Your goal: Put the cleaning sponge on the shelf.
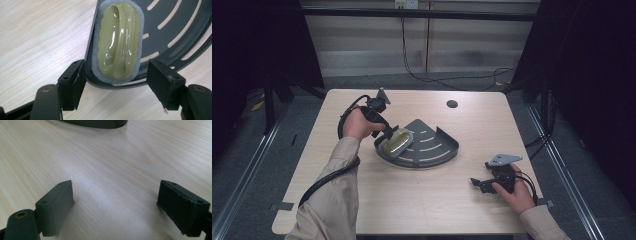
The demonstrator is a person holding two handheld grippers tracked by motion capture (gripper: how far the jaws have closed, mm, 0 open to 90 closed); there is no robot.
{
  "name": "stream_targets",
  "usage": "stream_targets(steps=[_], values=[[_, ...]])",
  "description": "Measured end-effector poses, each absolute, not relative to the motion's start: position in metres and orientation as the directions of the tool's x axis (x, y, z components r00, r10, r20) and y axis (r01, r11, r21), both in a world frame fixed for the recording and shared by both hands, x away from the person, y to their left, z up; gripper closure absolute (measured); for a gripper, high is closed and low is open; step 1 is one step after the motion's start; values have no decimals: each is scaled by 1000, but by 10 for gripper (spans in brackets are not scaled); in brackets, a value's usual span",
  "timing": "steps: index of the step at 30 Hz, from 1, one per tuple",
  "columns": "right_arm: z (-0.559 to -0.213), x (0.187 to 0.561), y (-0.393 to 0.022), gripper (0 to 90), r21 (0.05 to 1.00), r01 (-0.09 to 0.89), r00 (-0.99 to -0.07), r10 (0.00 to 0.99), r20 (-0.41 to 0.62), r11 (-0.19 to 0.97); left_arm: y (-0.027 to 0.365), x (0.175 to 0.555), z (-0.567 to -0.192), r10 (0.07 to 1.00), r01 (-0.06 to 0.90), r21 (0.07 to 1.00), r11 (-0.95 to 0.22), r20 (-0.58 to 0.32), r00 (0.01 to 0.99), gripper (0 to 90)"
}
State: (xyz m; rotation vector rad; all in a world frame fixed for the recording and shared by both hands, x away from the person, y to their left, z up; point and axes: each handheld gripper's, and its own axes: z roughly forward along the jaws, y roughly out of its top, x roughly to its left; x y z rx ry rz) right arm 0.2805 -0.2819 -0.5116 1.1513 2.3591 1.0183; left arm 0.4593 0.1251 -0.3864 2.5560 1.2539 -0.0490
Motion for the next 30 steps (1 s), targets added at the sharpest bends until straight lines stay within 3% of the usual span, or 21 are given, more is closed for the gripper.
stream_targets(steps=[30], values=[[-512, 280, -282, 129, 721, 551, -622, 783, 20, 420, 169, 435, -389, 785, 793, 284, -539, -174, 595, 235]])
